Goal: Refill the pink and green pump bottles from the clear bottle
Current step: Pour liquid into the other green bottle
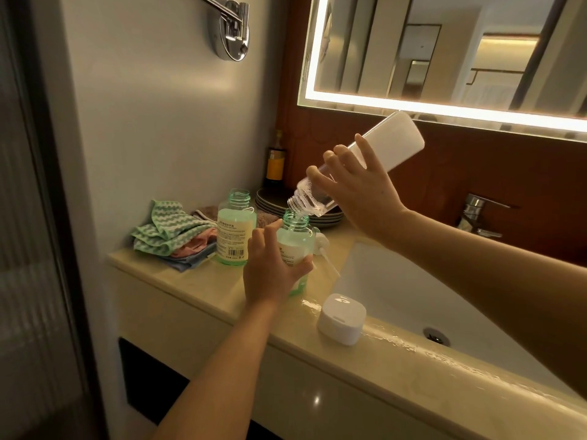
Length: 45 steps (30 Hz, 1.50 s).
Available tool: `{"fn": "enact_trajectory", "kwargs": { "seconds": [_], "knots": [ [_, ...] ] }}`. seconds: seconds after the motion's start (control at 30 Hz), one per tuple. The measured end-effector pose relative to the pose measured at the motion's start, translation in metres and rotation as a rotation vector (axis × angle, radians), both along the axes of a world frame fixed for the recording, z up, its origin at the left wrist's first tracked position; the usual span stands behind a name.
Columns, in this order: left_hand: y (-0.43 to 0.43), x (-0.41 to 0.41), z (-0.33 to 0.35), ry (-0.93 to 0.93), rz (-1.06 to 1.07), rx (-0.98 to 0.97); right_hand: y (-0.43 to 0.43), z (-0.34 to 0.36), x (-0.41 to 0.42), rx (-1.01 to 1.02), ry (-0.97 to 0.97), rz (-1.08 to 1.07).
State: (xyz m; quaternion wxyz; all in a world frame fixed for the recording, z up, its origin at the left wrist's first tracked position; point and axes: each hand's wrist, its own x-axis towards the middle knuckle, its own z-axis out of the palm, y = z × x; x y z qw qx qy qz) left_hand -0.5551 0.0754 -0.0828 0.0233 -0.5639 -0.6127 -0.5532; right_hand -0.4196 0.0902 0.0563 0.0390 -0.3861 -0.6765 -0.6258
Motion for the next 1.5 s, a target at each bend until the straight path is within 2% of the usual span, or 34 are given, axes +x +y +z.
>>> {"fn": "enact_trajectory", "kwargs": {
  "seconds": [0.13, 0.3, 0.47, 0.6, 0.77, 0.93, 1.03, 1.17, 1.4, 1.5],
  "knots": [
    [-0.001, 0.0, 0.0, -0.001, -0.002, 0.003, -0.001, -0.003, 0.001, -0.045, 0.077, 0.008],
    [-0.001, -0.001, 0.001, 0.01, -0.002, -0.013, -0.008, -0.009, 0.004, -0.223, 0.245, 0.003],
    [-0.005, -0.001, 0.005, 0.013, -0.004, -0.052, -0.011, -0.023, 0.012, -0.502, 0.648, 0.111],
    [-0.006, -0.011, 0.006, 0.067, -0.087, -0.051, -0.01, -0.026, 0.02, -0.683, 0.931, 0.208],
    [-0.017, -0.013, 0.027, 0.0, -0.014, 0.252, -0.014, -0.015, 0.03, -0.846, 1.305, 0.548],
    [-0.025, -0.002, 0.048, 0.035, -0.201, 0.298, -0.025, -0.001, 0.033, -0.969, 1.626, 0.691],
    [-0.029, 0.008, 0.053, 0.046, -0.325, 0.205, -0.033, 0.001, 0.031, -1.024, 1.7, 0.71],
    [-0.035, 0.019, 0.059, -0.049, -0.474, 0.12, -0.041, 0.0, 0.021, -1.104, 1.696, 0.75],
    [-0.04, 0.013, 0.059, -0.118, -0.506, -0.007, -0.05, -0.008, 0.014, -1.216, 1.587, 0.744],
    [-0.044, 0.009, 0.052, -0.155, -0.529, -0.04, -0.051, -0.016, 0.023, -1.258, 1.641, 0.739]
  ]
}}
